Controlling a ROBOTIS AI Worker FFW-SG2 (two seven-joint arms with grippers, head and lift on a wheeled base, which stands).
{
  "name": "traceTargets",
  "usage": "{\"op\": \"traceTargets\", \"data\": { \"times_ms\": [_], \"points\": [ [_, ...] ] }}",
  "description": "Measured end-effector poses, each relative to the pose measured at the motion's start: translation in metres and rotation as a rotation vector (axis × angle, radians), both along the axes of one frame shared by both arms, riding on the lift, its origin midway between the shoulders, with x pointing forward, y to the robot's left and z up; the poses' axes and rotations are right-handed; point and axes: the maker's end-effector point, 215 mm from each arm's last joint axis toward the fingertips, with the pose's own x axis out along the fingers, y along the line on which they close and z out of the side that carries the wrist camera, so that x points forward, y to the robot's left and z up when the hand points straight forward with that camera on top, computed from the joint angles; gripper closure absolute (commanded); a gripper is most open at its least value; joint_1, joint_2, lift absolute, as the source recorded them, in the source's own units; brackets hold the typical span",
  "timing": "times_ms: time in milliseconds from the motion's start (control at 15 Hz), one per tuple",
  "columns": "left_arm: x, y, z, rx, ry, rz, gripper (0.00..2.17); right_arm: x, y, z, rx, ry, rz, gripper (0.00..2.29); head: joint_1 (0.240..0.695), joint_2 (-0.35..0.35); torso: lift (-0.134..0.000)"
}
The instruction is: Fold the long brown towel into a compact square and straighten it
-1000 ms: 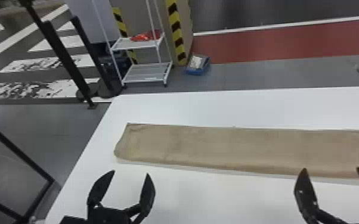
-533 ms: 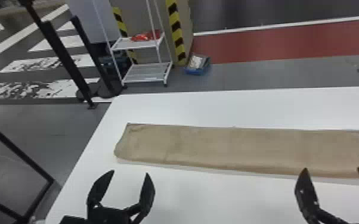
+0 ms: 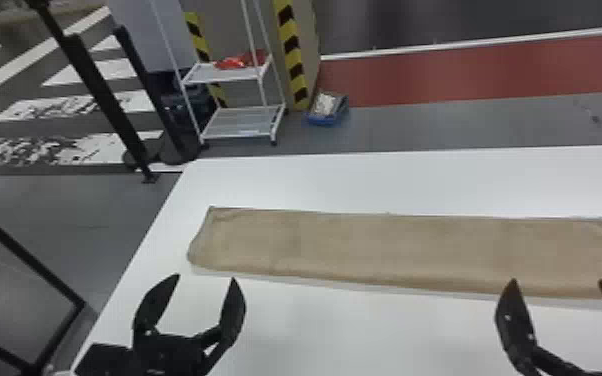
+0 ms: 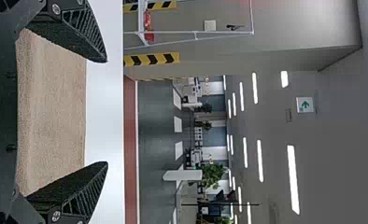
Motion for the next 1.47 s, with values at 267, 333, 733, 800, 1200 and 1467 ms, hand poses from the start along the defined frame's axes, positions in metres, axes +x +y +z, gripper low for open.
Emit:
{"op": "traceTargets", "data": {
  "times_ms": [267,333,733,800,1200,1467],
  "points": [
    [0.035,0.049,-0.016,-0.036,0.176,0.011,0.09,0.005,0.001,-0.009,-0.003,0.014,0.015,0.1,0.695,0.339,-0.126],
    [0.045,0.062,-0.021,-0.065,0.223,0.022,0.09,0.008,0.001,-0.015,-0.003,0.024,0.018,0.1,0.695,0.349,-0.126],
    [0.113,0.115,-0.023,-0.182,0.311,0.062,0.09,0.017,-0.001,-0.032,-0.015,0.055,0.027,0.1,0.695,0.35,-0.126],
    [0.125,0.117,-0.029,-0.204,0.331,0.062,0.09,0.018,-0.002,-0.034,-0.017,0.061,0.026,0.1,0.695,0.35,-0.126],
    [0.162,0.133,-0.063,-0.253,0.448,0.041,0.1,0.023,-0.002,-0.048,-0.026,0.089,0.027,0.1,0.695,0.35,-0.126],
    [0.159,0.141,-0.089,-0.257,0.508,0.047,0.1,0.024,-0.002,-0.05,-0.026,0.092,0.03,0.1,0.695,0.35,-0.126]
  ]
}}
